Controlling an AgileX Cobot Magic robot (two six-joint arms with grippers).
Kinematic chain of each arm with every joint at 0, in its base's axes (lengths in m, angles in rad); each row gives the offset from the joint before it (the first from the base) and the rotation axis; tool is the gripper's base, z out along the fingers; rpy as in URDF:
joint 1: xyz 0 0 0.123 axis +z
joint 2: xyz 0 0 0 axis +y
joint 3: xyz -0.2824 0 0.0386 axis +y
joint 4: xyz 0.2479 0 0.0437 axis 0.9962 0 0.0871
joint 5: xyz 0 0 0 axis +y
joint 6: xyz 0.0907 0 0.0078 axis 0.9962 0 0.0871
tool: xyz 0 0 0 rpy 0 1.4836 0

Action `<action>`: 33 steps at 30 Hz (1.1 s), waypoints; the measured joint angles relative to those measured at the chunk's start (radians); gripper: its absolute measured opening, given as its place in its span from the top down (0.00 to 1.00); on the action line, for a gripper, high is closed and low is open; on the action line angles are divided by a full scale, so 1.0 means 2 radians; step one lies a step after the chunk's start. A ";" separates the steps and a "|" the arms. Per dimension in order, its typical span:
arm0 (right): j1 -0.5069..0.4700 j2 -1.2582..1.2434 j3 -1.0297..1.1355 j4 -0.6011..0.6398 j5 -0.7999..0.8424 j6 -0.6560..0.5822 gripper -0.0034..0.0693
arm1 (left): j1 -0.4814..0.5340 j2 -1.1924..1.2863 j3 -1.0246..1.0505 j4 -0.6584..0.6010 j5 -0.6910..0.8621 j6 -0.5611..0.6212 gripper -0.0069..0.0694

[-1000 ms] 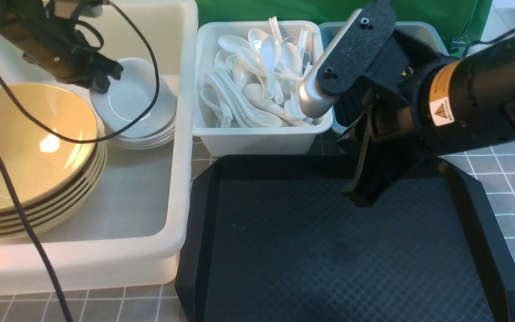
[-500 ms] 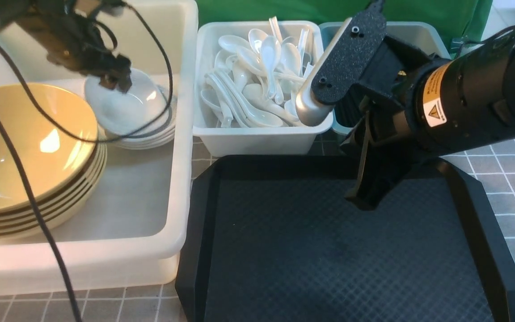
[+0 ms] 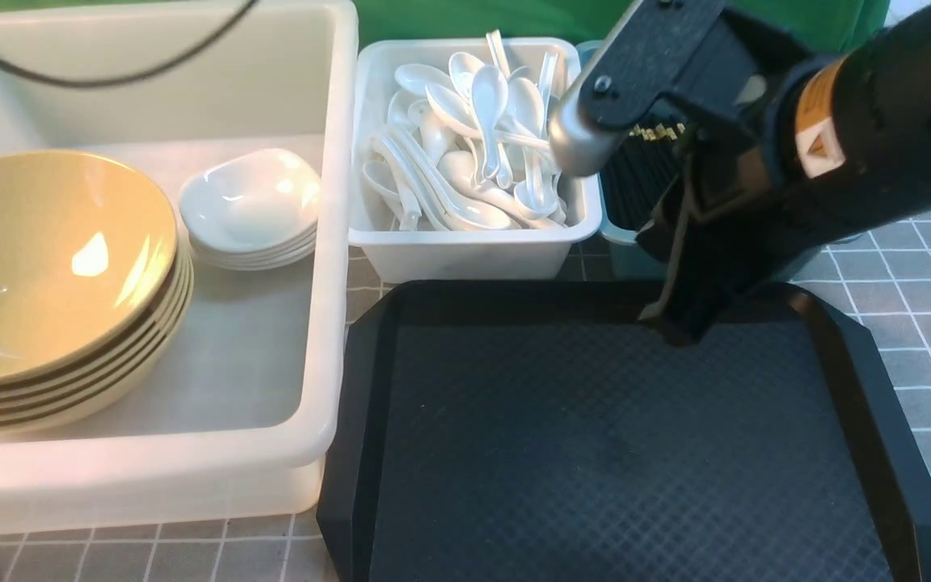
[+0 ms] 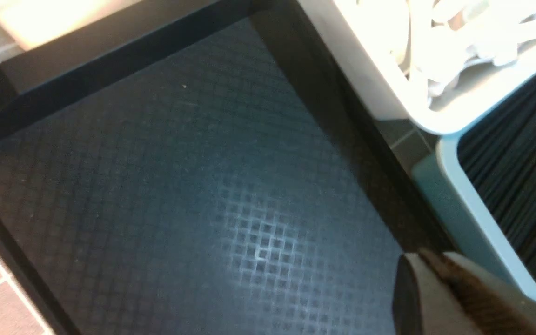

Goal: On grey table put chopsticks spoon bowls plates into blue grey white boxes.

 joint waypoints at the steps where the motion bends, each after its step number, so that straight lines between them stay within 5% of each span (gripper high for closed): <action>1: 0.000 -0.011 0.000 0.002 0.004 0.005 0.85 | -0.005 -0.035 0.025 -0.001 0.002 -0.002 0.81; 9: 0.000 -0.115 0.054 0.003 -0.028 0.023 0.85 | -0.009 -0.190 0.232 0.000 -0.006 -0.028 0.92; 23: 0.000 -0.347 0.290 0.037 -0.287 0.057 0.84 | -0.009 -0.571 0.698 -0.001 -0.208 -0.082 0.92; 27: 0.000 -0.392 0.339 0.049 -0.382 0.057 0.83 | -0.009 -0.663 0.774 -0.001 -0.255 -0.093 0.92; 33: 0.000 -0.398 0.352 0.049 -0.407 0.057 0.82 | -0.009 -0.717 0.809 0.001 -0.270 -0.093 0.92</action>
